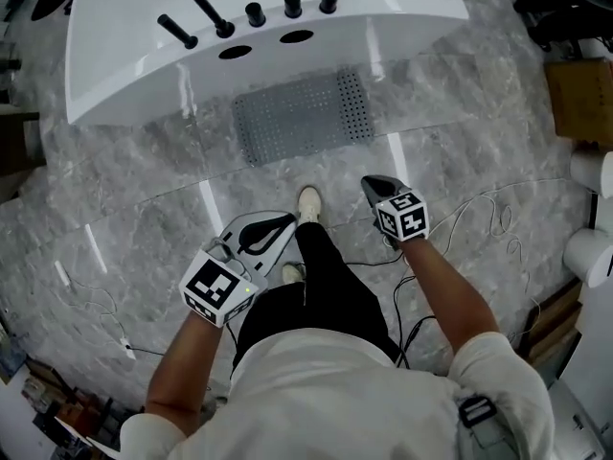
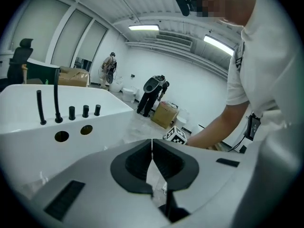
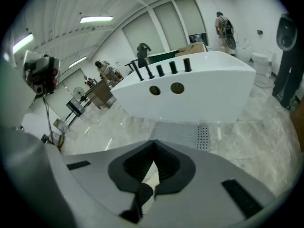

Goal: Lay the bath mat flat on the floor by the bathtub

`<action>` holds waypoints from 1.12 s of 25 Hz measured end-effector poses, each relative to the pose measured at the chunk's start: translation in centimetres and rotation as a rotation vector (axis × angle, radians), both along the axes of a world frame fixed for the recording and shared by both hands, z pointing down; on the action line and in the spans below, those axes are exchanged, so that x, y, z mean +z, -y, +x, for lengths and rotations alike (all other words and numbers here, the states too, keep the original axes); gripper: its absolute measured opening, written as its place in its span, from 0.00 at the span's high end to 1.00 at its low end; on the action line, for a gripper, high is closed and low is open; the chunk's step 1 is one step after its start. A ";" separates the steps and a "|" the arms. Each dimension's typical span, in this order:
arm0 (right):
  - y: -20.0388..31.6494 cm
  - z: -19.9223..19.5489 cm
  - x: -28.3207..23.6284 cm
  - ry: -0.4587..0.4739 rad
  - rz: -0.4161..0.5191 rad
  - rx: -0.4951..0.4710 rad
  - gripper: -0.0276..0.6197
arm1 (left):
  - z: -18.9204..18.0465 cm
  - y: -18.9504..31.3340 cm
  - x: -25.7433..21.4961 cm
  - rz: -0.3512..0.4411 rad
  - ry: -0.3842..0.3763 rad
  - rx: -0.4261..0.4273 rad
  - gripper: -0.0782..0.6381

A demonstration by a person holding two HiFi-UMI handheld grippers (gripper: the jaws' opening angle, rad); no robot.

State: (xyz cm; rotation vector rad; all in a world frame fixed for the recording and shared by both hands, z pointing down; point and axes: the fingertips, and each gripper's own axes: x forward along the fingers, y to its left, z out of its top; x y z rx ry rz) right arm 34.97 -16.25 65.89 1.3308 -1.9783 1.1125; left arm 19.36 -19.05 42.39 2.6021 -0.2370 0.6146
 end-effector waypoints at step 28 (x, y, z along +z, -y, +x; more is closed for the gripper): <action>-31.1 -20.2 -25.7 0.007 0.297 -0.328 0.94 | -17.7 -32.7 -7.2 0.087 -0.030 -0.159 0.86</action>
